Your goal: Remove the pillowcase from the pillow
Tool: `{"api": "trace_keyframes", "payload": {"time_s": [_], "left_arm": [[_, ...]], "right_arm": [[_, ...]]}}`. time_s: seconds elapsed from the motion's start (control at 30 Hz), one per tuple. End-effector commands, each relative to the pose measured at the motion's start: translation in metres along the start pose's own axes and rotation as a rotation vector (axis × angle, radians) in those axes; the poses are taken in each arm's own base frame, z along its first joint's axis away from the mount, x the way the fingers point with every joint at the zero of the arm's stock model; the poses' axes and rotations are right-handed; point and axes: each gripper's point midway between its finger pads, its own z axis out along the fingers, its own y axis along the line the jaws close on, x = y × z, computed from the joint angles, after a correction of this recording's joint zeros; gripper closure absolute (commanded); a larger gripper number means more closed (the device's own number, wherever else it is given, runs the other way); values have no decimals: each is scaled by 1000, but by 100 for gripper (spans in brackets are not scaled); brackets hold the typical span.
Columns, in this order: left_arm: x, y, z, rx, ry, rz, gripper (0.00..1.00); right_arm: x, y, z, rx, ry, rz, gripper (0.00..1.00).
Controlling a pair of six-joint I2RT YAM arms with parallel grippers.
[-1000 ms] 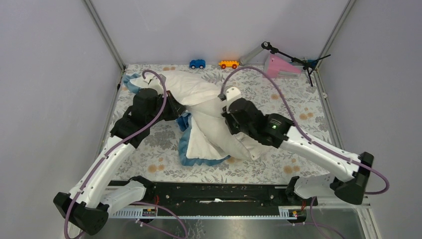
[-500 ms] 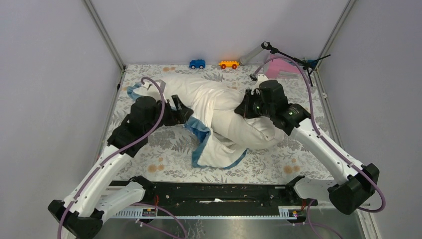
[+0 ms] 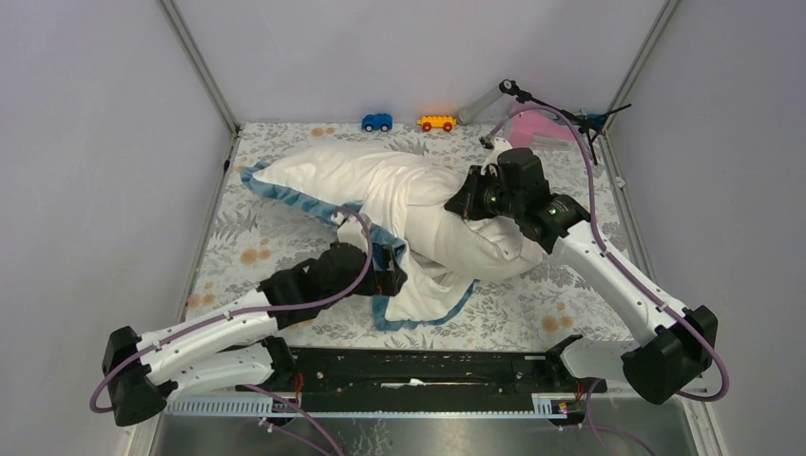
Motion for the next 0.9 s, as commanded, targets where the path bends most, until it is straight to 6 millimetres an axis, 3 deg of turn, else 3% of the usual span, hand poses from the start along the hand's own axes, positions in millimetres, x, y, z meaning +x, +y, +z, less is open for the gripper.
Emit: {"api": "trace_keyframes", "payload": {"time_s": [0.0, 0.07, 0.23, 0.3, 0.33, 0.37, 0.43, 0.57, 0.67, 0.77, 0.87], "left_arm": [[29, 22, 10, -82, -42, -165, 1], [41, 25, 16, -52, -42, -208, 1], [40, -15, 25, 232, -107, -207, 5], [40, -11, 35, 181, -98, -146, 25], [38, -7, 39, 135, -98, -118, 42], [36, 2, 43, 71, -103, -83, 65], [24, 30, 45, -97, -152, -56, 99], [-21, 86, 27, -335, -306, -91, 100], [-67, 116, -3, -419, -445, -172, 100], [-103, 138, -42, -492, -596, -233, 100], [-129, 146, -82, -554, -709, -275, 100]], "right_arm": [[-33, 6, -8, -29, -139, 1, 100], [-33, 6, -9, -30, -141, 0, 100], [-33, 7, -9, -38, -135, -5, 100], [-32, 5, -12, -30, -135, -10, 100], [-31, 4, -14, -20, -134, -20, 100], [-32, 1, -17, 0, -141, -30, 100], [-35, -6, -26, 44, -156, -52, 100], [-51, -20, -54, 150, -209, -99, 100], [-65, -34, -83, 265, -282, -123, 100], [-75, -48, -107, 361, -368, -117, 100], [-78, -65, -119, 447, -423, -94, 100]]}}
